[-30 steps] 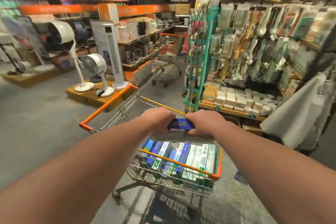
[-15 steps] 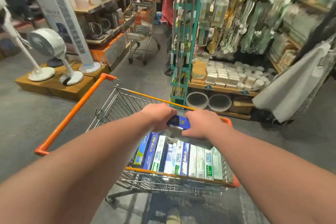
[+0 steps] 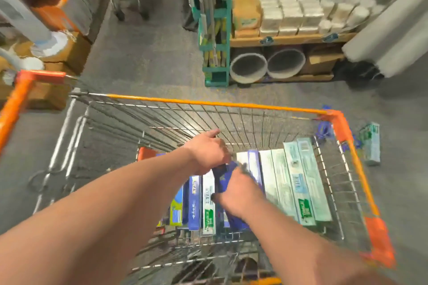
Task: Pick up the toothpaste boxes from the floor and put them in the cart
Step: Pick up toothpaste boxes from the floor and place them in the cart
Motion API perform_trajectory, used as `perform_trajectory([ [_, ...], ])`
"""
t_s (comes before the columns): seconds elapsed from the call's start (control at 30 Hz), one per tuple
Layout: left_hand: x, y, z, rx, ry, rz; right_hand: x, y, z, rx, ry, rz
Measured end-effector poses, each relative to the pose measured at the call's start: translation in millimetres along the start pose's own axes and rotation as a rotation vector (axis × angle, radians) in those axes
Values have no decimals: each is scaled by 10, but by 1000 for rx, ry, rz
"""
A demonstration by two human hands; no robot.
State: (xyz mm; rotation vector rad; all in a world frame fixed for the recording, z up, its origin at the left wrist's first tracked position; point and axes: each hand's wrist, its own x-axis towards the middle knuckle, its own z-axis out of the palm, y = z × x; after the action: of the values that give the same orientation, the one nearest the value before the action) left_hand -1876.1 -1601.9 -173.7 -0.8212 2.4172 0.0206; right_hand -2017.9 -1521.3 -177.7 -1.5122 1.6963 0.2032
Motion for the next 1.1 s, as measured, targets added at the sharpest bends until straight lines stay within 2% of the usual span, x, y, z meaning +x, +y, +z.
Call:
perform_trajectory([
  [0.17, 575, -93, 852, 94, 91, 239, 510, 70, 662, 94, 45, 198],
  [0.47, 869, -29, 1441, -46, 57, 287, 990, 181, 1346, 155, -5, 338],
  [0.83, 777, -45, 1318, -110, -23, 310, 898, 223, 1113, 88, -51, 322],
  [0.93, 691, -60, 1140, -150, -65, 263, 713, 220, 877, 68, -30, 315],
  [1.1, 374, -162, 377, -246, -101, 112, 211, 214, 246, 85, 39, 284],
])
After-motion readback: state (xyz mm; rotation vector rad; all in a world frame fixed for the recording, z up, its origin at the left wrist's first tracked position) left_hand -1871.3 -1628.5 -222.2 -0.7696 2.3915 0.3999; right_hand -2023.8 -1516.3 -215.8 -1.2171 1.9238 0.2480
